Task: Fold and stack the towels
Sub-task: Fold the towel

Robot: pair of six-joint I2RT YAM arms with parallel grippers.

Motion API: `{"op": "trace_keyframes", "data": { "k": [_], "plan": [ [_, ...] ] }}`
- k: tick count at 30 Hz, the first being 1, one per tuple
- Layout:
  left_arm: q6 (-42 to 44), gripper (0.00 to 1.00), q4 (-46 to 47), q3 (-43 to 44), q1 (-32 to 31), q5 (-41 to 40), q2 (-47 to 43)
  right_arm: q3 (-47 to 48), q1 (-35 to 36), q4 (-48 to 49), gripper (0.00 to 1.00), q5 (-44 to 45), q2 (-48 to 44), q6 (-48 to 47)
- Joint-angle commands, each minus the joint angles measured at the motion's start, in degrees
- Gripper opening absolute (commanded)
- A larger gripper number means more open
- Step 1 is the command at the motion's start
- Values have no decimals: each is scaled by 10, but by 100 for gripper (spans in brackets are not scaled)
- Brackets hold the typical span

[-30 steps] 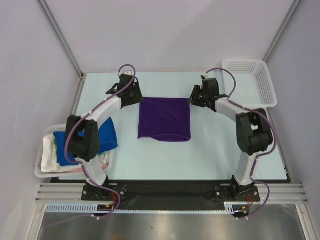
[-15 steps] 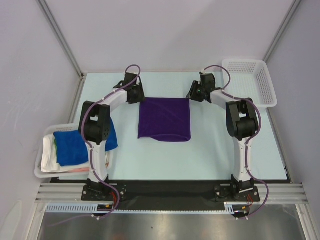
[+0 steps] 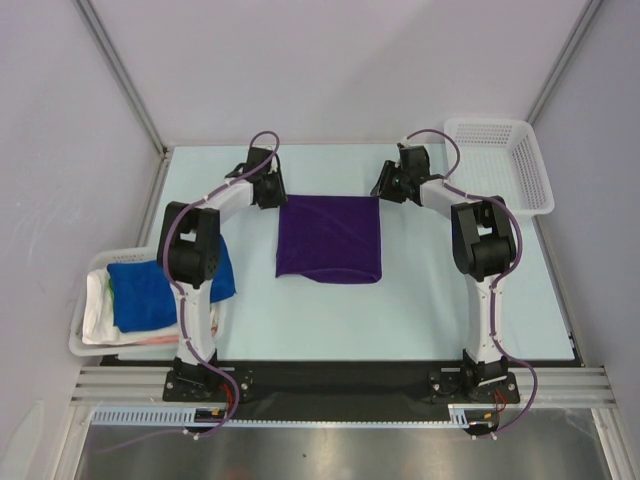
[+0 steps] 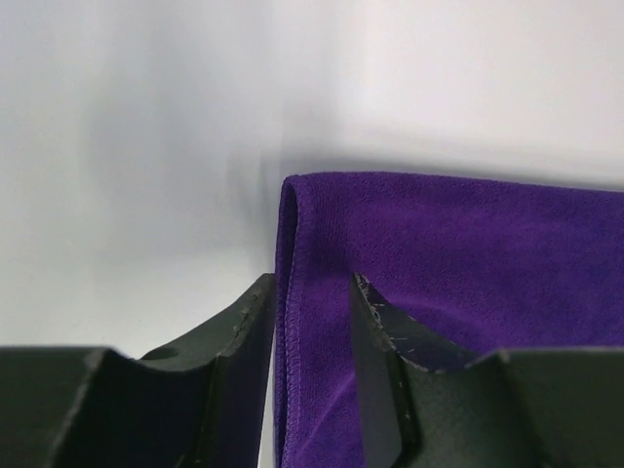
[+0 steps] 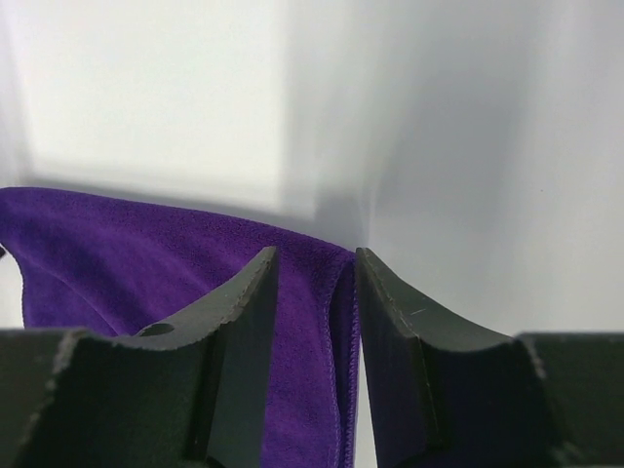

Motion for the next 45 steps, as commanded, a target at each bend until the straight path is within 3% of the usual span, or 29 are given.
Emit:
{"op": "trace_keyframes", "data": {
  "k": [1,7,18,22,27,30,39,45],
  "plan": [
    [-2,40,10,-16,3,17,-20,22,2,0,42,-8,7,0],
    [3,38,-2,4,3,26,14,24,4,-7,39,-6,9,1],
    [1,13,-22,24,3,22,42,24,3,-8,36,-20,13,-1],
    [1,10,-25,30,3,16,51,31,0,-8,26,-24,20,-2],
    [1,10,-29,32,3,13,53,43,-13,-13,10,-22,29,-3],
    [3,10,-31,31,3,10,54,55,-25,-16,6,-21,33,1],
    [9,12,-34,32,4,4,53,93,-40,-26,8,-18,46,7],
    [9,29,-29,53,6,12,40,94,-39,-33,23,-20,40,0]
  ]
}}
